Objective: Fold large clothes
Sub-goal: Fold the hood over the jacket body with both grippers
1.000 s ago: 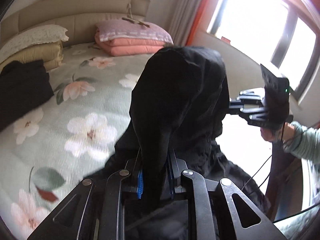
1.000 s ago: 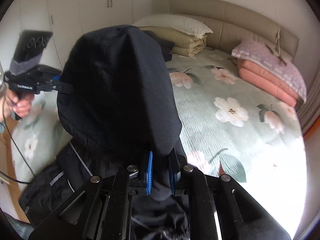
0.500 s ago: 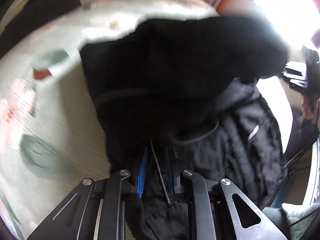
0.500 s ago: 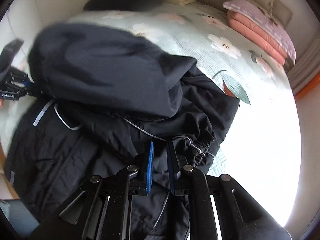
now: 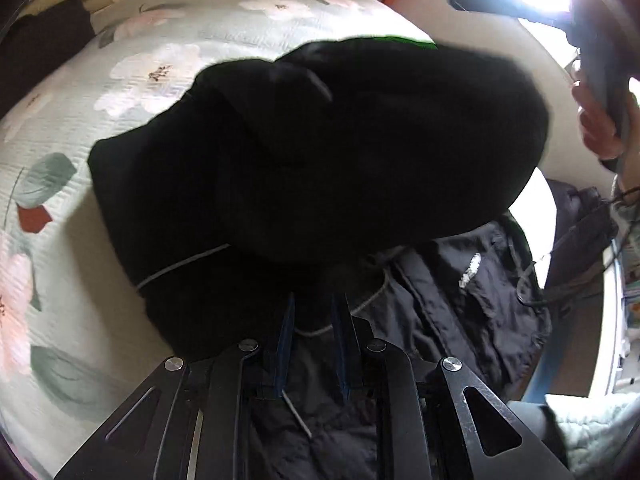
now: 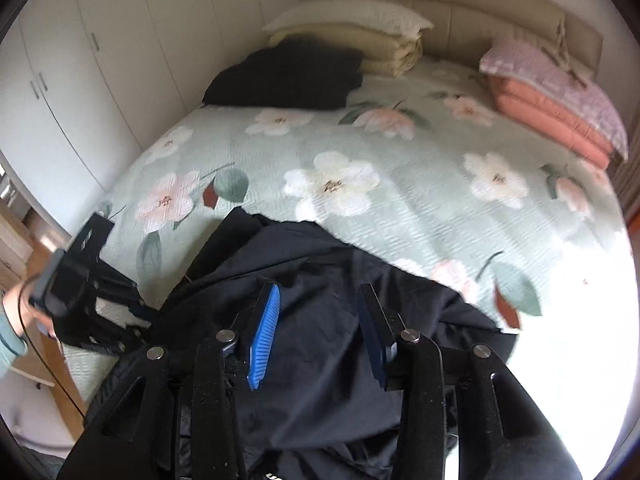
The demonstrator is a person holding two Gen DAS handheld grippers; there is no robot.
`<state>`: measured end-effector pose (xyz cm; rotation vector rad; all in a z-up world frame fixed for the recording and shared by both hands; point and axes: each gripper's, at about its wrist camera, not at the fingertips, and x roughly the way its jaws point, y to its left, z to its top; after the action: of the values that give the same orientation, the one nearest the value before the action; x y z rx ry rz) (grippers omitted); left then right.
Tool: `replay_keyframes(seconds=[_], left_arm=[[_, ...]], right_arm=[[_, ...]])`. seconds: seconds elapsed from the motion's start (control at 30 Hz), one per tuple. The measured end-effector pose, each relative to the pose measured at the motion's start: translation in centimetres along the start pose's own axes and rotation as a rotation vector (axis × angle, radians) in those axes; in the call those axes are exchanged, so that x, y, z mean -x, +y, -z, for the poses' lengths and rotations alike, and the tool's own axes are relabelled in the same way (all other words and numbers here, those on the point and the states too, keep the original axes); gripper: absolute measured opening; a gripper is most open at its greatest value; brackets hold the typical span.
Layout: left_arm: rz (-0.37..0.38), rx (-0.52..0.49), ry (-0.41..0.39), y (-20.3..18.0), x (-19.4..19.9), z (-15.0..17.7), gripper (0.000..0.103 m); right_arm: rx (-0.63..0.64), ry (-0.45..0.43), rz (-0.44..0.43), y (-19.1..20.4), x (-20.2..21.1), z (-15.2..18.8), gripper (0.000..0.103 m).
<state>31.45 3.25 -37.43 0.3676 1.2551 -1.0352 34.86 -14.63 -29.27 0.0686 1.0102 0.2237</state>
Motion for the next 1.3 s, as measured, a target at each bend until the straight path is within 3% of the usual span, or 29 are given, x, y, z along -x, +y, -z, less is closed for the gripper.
replay_keyframes(seconds=[0.13,0.2,0.3,0.43,0.5,0.53,0.67,0.77,0.87,0.93,1.03,1.1,1.17,1.23,1.3], left_arm=[[0.056,0.06,-0.088,2.0,-2.3,-3.0,0.019],[0.016,0.068,-0.183,3.3,-1.8,-4.9,0.019],[-0.026,0.111,-0.178,5.5,-1.0,-4.7,0.019],[-0.161,0.218,-0.153,8.6,1.4,-1.4,0.019],[-0.22,0.247,-0.177,9.0,3.2,-0.8,0.019],[-0.213,0.252,-0.199,8.6,4.0,-1.0,0.019],[-0.106,0.183,-0.279,4.3,5.8,-4.5,0.021],[-0.038,0.101,-0.303,1.0,4.7,-7.9,0.023],[0.028,0.065,-0.276,-0.1,2.7,-10.2,0.023],[0.023,0.043,-0.246,-0.5,1.0,-10.5,0.023],[-0.071,0.072,-0.14,0.2,-2.7,-8.1,0.023],[-0.088,0.123,-0.109,1.6,-4.4,-5.4,0.023],[-0.009,0.218,-0.136,3.7,-5.4,-2.1,0.022],[0.061,0.273,-0.178,4.5,-6.2,-0.3,0.022],[0.089,0.317,-0.209,4.8,-6.1,0.5,0.021]], right_arm=[[-0.069,0.113,-0.105,0.2,-2.2,1.1,0.044],[-0.088,0.162,-0.124,0.9,-3.2,3.1,0.051],[-0.123,0.24,-0.164,2.1,-6.1,6.9,0.053],[-0.093,0.378,-0.037,4.3,-13.5,13.3,0.054],[-0.089,0.329,-0.019,5.0,-13.5,14.1,0.058],[-0.09,0.317,-0.021,5.1,-13.0,14.1,0.059],[-0.123,0.303,-0.047,4.3,-8.6,13.4,0.057],[-0.139,0.234,-0.026,3.0,-4.1,11.5,0.058],[-0.182,0.145,0.004,1.2,-1.6,9.0,0.06],[-0.218,0.089,-0.004,0.3,-1.6,7.0,0.06],[-0.254,0.127,0.059,-0.6,-5.8,5.4,0.066],[-0.24,0.214,0.106,-1.2,-10.2,6.2,0.065],[-0.25,0.289,0.104,-2.1,-13.6,8.9,0.062],[-0.289,0.247,0.058,-2.8,-14.0,11.2,0.062],[-0.277,0.223,0.068,-2.5,-13.4,11.7,0.061]])
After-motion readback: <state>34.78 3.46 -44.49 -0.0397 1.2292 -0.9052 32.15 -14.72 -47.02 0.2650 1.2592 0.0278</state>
